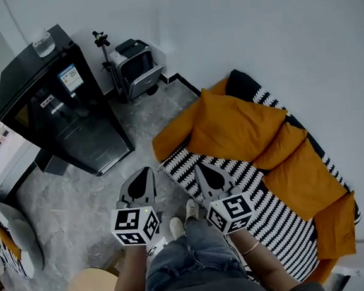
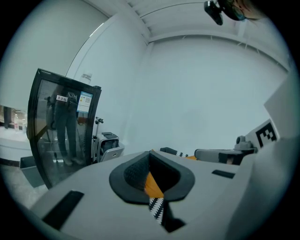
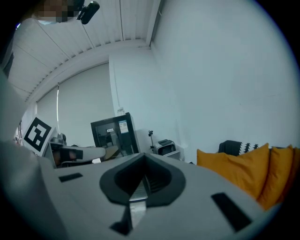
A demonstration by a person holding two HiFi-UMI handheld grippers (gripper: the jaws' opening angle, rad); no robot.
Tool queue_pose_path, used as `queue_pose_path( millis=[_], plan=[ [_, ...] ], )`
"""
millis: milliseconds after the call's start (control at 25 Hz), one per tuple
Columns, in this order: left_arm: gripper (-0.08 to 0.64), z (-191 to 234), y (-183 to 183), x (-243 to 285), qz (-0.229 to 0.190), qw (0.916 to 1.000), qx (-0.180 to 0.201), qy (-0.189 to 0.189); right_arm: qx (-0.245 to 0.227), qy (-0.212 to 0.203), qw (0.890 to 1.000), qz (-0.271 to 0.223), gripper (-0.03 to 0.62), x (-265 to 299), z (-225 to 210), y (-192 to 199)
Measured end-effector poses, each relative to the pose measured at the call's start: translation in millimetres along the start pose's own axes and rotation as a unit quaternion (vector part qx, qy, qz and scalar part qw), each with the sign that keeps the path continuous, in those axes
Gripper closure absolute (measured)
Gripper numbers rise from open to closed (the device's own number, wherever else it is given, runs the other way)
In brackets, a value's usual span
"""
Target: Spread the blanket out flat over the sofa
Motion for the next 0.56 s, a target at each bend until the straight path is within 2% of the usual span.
queue_pose_path(
  millis=[560],
  plan=[
    [0.543, -18.6, -7.1, -28.8, -0.02, 0.9995, 0.019, 0.014, -0.011, 0.003, 1.0, -0.014, 0.583, -27.0, 19.6, -2.5]
  ],
)
Point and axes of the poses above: the fingertips, and each gripper's own axes: x forward along the fingers, z to its left, y out of its underside, the point moved 1 cm from there along -x, backward along the fingers, and after that the axes turned 11 degrees about z, right-handed, at the moved point
